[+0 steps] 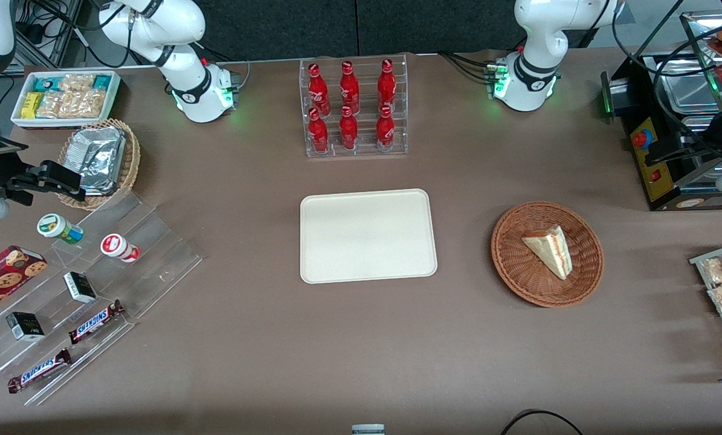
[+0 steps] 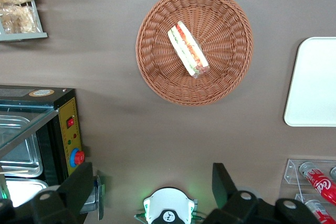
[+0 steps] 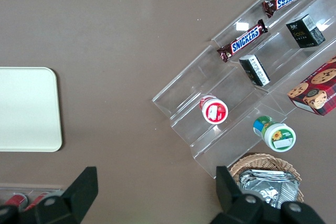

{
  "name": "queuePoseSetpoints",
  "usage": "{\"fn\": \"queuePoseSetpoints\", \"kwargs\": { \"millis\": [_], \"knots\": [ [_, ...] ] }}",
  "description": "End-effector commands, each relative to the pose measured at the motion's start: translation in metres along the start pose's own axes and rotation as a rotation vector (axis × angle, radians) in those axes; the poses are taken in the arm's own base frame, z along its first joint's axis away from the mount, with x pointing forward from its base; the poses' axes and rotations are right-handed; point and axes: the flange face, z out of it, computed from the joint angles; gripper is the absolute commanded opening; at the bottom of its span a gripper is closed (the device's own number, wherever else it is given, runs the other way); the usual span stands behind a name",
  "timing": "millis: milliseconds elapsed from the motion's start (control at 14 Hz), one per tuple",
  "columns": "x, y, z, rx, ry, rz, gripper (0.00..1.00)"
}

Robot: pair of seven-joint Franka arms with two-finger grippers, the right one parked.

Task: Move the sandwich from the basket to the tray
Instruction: 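Move the left gripper from rest toward the wicker basket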

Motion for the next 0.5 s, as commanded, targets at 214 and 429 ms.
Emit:
{"fn": "queuePoseSetpoints", "kwargs": {
  "millis": [214,429],
  "knots": [
    [-0.001,0.005,-0.002,0.005,-0.003,0.057,1.00],
    [0.022,0.007,0.033,0.009,-0.013,0.051,1.00]
  ]
}}
